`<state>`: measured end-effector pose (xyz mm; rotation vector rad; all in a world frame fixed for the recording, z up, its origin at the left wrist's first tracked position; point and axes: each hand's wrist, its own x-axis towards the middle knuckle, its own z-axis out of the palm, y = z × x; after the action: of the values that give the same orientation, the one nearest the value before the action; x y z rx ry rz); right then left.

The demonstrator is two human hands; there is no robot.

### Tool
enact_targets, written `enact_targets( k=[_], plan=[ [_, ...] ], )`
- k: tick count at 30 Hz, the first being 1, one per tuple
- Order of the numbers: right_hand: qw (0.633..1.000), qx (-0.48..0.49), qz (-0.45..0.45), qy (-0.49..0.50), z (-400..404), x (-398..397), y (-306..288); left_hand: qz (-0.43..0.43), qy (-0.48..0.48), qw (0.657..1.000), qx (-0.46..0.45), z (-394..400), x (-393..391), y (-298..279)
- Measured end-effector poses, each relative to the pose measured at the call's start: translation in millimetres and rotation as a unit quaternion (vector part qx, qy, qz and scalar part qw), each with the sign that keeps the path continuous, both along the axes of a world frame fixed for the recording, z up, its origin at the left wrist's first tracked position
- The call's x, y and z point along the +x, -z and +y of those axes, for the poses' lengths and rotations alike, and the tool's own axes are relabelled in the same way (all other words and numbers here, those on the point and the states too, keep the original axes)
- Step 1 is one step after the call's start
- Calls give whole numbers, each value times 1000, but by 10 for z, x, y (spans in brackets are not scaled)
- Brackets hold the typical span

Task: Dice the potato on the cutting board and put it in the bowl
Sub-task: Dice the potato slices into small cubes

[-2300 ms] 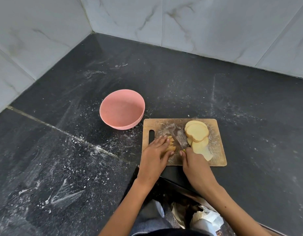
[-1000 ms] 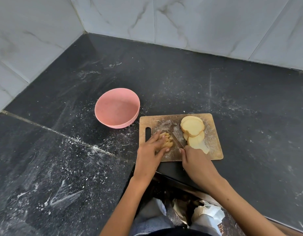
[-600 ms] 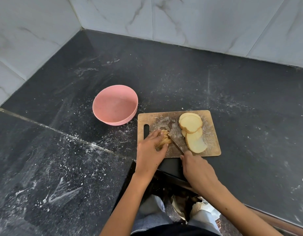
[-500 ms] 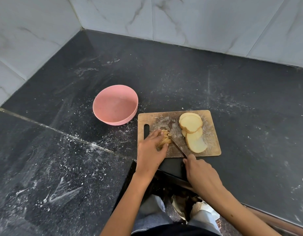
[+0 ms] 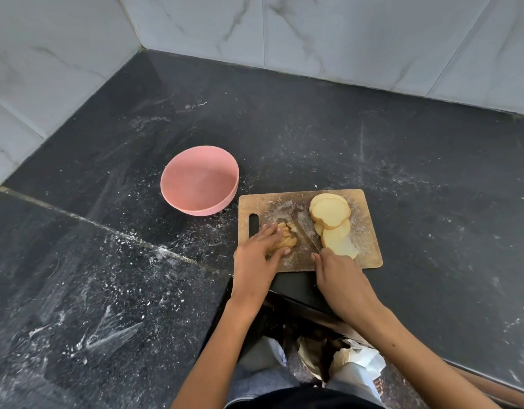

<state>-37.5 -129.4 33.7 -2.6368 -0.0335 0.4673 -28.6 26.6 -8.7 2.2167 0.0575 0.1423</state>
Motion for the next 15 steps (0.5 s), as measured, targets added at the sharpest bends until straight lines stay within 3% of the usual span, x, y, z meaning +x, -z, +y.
enact_targets(
  k=[8,15],
  plan=[
    [1000,15,-6,-24,187,125,42,-10,-16,1000,-14,22,34,6],
    [996,-83,-16,-41,336,202,48,-7,-13,1000,-17,18,52,15]
  ],
)
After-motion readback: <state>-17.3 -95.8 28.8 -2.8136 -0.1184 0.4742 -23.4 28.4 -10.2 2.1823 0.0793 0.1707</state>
